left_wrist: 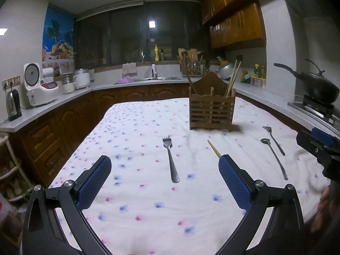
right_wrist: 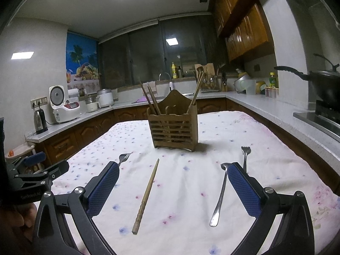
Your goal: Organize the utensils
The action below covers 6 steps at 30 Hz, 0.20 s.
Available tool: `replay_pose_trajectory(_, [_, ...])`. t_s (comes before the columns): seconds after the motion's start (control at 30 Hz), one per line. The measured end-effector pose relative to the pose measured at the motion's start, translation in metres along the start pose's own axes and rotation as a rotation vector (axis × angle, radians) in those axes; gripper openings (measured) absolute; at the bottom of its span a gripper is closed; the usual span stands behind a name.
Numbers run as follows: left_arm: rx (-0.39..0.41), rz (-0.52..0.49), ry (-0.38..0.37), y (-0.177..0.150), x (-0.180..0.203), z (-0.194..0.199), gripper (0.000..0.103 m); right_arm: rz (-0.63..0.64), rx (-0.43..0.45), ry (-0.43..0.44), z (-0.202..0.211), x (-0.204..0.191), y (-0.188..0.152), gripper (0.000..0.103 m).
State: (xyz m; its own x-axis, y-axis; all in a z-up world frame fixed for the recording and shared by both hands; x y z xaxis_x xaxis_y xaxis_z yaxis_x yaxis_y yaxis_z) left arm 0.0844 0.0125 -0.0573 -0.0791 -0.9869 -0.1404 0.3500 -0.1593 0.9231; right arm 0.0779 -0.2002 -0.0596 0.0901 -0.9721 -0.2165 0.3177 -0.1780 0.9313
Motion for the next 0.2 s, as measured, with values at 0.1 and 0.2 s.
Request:
replay_pose_trajectory(0.1, [-0.008, 0.002, -0.009, -0.0001, -0.0010, -0.0033, 0.103, -0.007, -0.012, -0.003, -0.0052, 0.0020, -0.0015, 0.103])
replay_pose_trajectory(0.2, [-0.011, 0.000, -0.016, 0.0003, -0.0002, -0.0045, 0.103, -0.013, -0.022, -0.004, -0.0091, 0.0022, -0.0024, 0.103])
Point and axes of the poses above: each gripper's, at about its wrist camera, not at the fingertips, and z roughly against the way its jaws point, x to its right, y to its top, the point moved 6 cm from there along -z, roughly the way its jaws point, and after that the axes turned 6 degrees about -z, right-handed, at the moved point
